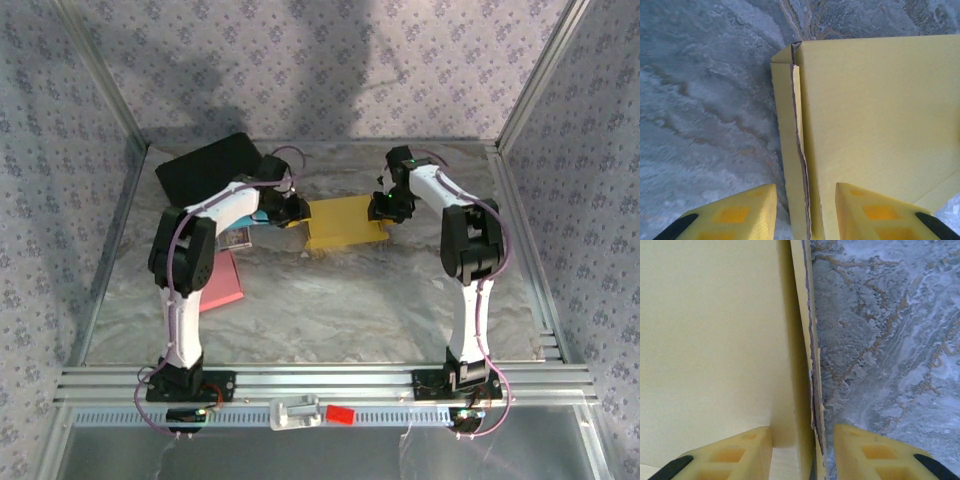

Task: Fold the paper box

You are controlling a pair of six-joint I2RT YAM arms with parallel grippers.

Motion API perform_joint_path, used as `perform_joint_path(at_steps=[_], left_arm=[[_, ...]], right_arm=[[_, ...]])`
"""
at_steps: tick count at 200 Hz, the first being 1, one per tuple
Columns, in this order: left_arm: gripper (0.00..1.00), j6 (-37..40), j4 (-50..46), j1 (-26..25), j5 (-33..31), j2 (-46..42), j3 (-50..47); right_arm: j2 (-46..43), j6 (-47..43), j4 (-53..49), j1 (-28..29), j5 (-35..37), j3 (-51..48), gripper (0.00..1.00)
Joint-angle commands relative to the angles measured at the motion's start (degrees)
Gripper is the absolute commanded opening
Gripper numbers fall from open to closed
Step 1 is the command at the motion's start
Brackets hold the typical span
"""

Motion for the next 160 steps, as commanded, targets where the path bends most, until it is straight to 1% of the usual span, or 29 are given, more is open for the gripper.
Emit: perform_joint_path(at_steps=[1, 41, 51, 67, 79, 97, 120, 160], left_arm=[[0.35, 0.96, 2.56, -0.88, 2.83, 2.49, 2.17], [0.26, -0.23, 3.52, -2.06, 3.40, 4.32, 2.58], [0.23, -0.60, 3.87, -2.16, 3.45, 4.24, 2.08], [0.21, -1.21, 4.80, -2.17, 3.74, 3.74, 0.81], [0.21, -1.54, 5.35, -2.40, 4.22, 3.31, 0.07], [0.20, -1.94, 6.14, -2.77, 4.72, 2.24, -1.53], [0.19, -2.62, 7.01, -2.95, 5.36, -0.08, -4.79], [0.16, -2.49, 7.52, -3.22, 5.52, -7.05, -14.33]], right_arm=[[2.04, -1.94, -2.47, 0.70, -0.19, 1.93, 0.39], [3.22, -1.78, -2.36, 1.29, -2.05, 2.57, 0.36], [3.36, -1.86, -2.19, 1.65, -2.89, 2.59, 0.32], [3.33, -1.64, -2.19, 2.21, -4.05, 2.83, 0.21], [3.15, -1.42, -2.32, 2.90, -5.06, 2.69, 0.18], [2.41, -0.95, -2.25, 4.10, -6.16, 1.96, 0.12], [0.39, 0.26, -1.74, 5.58, -6.68, -0.51, 0.09], [-4.64, 2.76, -0.06, 7.94, -7.29, -7.25, 0.07]])
